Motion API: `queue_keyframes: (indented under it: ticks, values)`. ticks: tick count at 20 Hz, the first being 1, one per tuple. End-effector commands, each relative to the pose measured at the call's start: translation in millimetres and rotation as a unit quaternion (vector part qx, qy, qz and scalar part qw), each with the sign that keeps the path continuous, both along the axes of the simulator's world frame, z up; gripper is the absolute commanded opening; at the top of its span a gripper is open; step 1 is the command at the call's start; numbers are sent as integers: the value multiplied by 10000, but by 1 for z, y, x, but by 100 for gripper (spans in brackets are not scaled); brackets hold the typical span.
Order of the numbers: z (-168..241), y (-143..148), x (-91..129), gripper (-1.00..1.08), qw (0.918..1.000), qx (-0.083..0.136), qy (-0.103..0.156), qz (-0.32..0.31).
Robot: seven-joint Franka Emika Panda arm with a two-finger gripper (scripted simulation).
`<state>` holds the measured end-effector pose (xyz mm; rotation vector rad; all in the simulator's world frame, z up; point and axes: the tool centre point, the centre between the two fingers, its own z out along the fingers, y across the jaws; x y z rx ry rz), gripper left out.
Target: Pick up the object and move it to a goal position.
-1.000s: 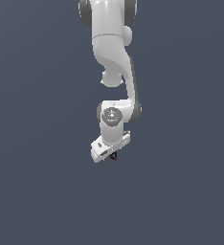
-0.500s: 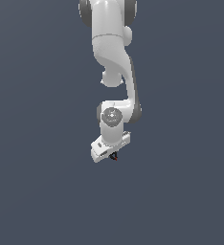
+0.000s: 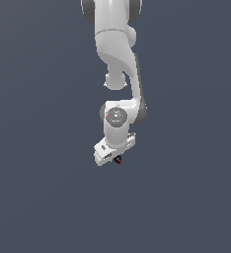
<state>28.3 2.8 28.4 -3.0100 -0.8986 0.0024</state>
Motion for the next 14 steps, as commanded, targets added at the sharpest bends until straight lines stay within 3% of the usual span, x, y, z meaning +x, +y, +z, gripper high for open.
queue_keyframes:
  ticks: [1,14]
  values:
    - [12,3,-1,-100,10000,-2,-7,2]
    - [131,28,-19,-100,10000,-6,-7,5]
